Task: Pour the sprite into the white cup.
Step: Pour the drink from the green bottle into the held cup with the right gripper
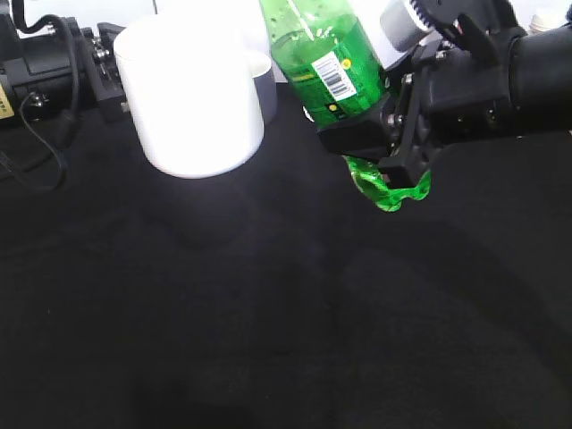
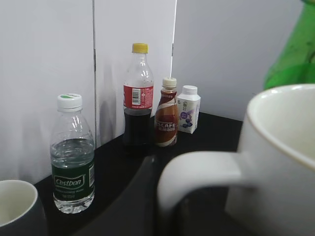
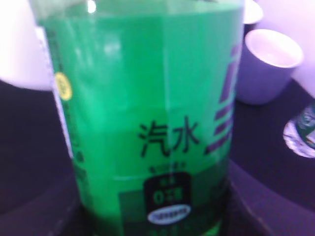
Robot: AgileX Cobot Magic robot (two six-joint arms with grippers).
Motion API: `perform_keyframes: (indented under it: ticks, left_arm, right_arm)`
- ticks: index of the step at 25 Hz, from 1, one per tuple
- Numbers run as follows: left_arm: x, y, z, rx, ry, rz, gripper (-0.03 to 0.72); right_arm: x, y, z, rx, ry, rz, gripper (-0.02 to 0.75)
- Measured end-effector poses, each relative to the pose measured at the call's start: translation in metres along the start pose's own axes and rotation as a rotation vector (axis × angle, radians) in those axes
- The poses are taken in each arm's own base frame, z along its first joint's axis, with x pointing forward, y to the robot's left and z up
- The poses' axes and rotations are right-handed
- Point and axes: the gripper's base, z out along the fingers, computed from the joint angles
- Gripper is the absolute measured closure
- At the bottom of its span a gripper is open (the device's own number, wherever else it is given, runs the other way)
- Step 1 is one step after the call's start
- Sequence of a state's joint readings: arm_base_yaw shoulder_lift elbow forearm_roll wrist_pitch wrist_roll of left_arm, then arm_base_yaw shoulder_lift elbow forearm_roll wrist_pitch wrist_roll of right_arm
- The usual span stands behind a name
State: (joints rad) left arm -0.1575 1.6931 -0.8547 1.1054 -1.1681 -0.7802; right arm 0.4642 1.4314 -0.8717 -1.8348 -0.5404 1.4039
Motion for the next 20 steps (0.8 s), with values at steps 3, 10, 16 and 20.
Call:
perform_keyframes:
  ticks: [3,10,16,20]
  left_arm:
    - [0.000,0.000,0.000,0.000,0.000,-0.001,0.652]
    - [0.000,0.000,0.000,-0.001,-0.002,-0.002,0.652]
    - [0.000,-0.001,0.000,0.006,0.005,-0.010,0.653]
    - [0.003,-0.003,0.000,0.036,0.034,-0.024,0.653]
  right_arm:
    - [0.003,-0.001,0.003,-0.004,0.011,-0.043,0.345]
    - [0.003,-0.003,0.003,0.015,0.016,-0.167,0.345]
    - [0.005,-0.012,0.003,0.114,0.048,-0.250,0.345]
    - [0.006,-0.014,0.003,0.130,0.055,-0.263,0.345]
